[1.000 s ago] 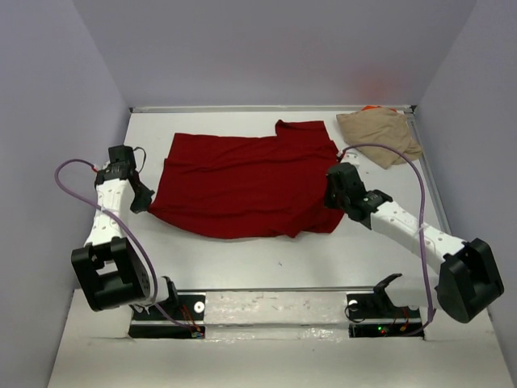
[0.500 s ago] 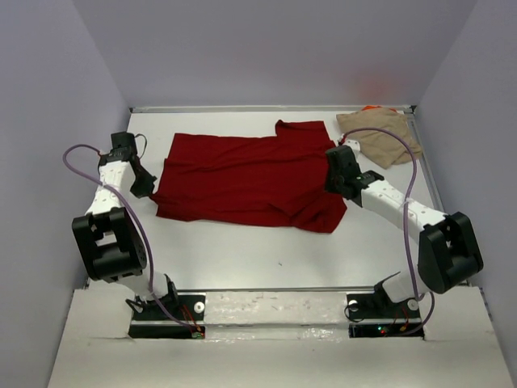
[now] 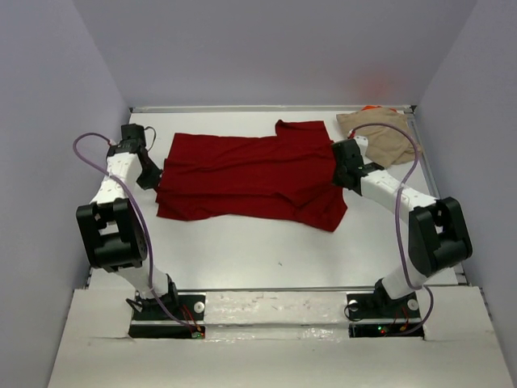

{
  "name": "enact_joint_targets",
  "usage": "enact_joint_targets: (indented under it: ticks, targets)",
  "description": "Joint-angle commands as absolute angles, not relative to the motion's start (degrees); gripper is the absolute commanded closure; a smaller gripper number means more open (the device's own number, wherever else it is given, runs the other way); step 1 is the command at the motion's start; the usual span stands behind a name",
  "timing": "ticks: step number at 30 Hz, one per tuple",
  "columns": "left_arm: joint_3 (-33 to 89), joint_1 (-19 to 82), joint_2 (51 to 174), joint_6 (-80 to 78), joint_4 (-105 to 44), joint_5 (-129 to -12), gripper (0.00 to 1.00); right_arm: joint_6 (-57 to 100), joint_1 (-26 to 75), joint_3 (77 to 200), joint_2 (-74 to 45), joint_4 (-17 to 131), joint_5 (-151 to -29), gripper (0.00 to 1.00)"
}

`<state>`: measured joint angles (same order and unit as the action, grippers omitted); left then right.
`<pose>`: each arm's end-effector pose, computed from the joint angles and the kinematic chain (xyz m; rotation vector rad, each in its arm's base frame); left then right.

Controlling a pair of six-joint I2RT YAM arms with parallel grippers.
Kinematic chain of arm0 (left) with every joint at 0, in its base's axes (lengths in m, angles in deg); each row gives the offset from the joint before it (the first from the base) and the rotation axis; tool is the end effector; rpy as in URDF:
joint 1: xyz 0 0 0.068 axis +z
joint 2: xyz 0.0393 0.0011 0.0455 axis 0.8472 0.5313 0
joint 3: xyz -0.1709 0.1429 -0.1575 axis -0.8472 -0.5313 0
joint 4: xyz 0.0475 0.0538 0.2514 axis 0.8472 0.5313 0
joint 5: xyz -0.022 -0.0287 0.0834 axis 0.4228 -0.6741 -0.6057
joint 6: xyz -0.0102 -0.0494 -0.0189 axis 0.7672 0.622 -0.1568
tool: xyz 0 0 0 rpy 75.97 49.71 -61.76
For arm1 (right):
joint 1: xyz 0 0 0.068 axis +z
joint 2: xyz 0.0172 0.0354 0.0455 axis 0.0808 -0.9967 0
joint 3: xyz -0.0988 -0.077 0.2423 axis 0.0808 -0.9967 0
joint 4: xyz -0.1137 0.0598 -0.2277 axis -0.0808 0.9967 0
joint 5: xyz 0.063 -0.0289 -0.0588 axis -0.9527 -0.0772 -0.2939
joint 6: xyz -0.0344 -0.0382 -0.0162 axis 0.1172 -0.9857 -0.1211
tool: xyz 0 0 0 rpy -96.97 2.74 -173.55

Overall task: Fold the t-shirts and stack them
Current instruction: Fold the tshirt

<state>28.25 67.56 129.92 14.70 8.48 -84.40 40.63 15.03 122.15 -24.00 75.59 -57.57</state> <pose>0.3389 0.0612 0.2539 -0.8515 2.4198 0.0117 0.3172 0.0973 0.2206 0.3205 2.3250 -0.1522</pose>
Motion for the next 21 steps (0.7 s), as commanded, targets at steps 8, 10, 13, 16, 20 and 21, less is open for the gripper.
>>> enact_joint_targets:
  ticks: [8, 10, 13, 16, 20, 21]
  targets:
    - [34.6, 63.19, 133.13, 12.22, 9.66, -86.02, 1.0, 37.57, 11.98, 131.61, -28.91, 72.95, -56.26, 1.0]
    - [35.04, 62.13, 133.83, 12.04, 9.39, -86.28, 1.0, 36.79, 11.98, 132.67, -30.48, 72.95, -55.56, 1.0]
    - [36.36, 61.6, 135.5, 11.69, 10.27, -86.81, 1.0, 36.35, 11.36, 134.69, -31.81, 73.13, -56.44, 1.0]
    - [36.53, 61.51, 135.68, 11.51, 10.1, -86.81, 1.0, 36.26, 10.84, 136.45, -33.13, 73.66, -56.44, 1.0]
    - [36.36, 61.51, 136.11, 11.6, 10.27, -87.6, 1.0, 35.64, 10.31, 139.08, -35.76, 74.44, -56.35, 1.0]
    - [36.36, 61.42, 136.12, 11.69, 10.27, -87.86, 1.0, 35.81, 10.31, 139.35, -35.77, 74.62, -56.7, 1.0]
